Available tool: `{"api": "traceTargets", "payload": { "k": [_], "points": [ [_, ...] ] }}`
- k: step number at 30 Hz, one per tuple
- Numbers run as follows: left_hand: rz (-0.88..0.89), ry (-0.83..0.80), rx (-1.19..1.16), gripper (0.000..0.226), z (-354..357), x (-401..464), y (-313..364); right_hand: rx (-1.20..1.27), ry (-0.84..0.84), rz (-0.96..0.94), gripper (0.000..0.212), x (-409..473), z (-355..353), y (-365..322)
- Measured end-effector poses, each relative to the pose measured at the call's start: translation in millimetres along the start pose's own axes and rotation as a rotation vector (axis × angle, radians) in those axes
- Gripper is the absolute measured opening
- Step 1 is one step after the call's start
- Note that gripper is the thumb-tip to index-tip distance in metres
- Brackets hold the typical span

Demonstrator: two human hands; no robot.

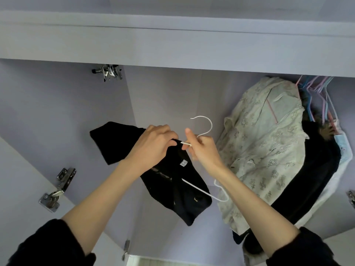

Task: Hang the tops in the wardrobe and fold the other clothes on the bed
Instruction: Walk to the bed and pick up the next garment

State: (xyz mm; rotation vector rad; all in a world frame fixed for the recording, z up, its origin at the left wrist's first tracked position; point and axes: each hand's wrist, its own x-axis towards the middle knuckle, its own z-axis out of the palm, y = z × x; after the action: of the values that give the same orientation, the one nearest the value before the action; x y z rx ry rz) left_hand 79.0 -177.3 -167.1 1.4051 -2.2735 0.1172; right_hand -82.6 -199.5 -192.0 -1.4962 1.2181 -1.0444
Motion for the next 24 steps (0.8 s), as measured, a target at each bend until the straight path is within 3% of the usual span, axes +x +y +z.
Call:
{"api": "traceTargets", "payload": {
  "k": [3,6,9,11,13,16,17,20,22,24],
  "points": [
    [0.009,-0.049,0.000,0.015,-4,-2,-6,0.037,-0.331,0.018,0.041,-1,-21,4],
    [0.028,-0.051,-0.071,0.013,-8,-5,-9,-0.105,-0.641,0.132,0.054,0,-46,19],
    [0.058,-0.063,-0.097,0.013,-12,-7,-10,-0.074,-0.832,0.294,0.063,3,-51,33],
    [0.069,-0.070,-0.107,0.013,-17,-9,-10,0.012,-0.873,0.423,0.067,8,-46,37],
    [0.069,-0.045,-0.130,0.013,-22,-11,-10,-0.079,-0.907,0.485,0.058,16,-42,41],
    [0.046,0.009,-0.203,0.015,-32,-15,-12,-0.499,-0.953,0.459,0.029,19,-30,44],
    [0.029,0.032,-0.230,0.015,-35,-16,-13,-0.582,-0.943,0.443,0.033,21,-26,47],
    [-0.024,0.107,-0.257,0.016,-43,-18,-23,-0.736,-0.912,0.315,0.046,25,-21,59],
    [-0.103,0.149,-0.230,0.016,-46,-25,-35,-0.847,-0.854,0.245,0.042,28,-31,61],
    [-0.199,0.180,-0.207,0.015,-46,-34,-48,-0.785,-0.759,0.232,0.025,32,-52,68]
  ]
}}
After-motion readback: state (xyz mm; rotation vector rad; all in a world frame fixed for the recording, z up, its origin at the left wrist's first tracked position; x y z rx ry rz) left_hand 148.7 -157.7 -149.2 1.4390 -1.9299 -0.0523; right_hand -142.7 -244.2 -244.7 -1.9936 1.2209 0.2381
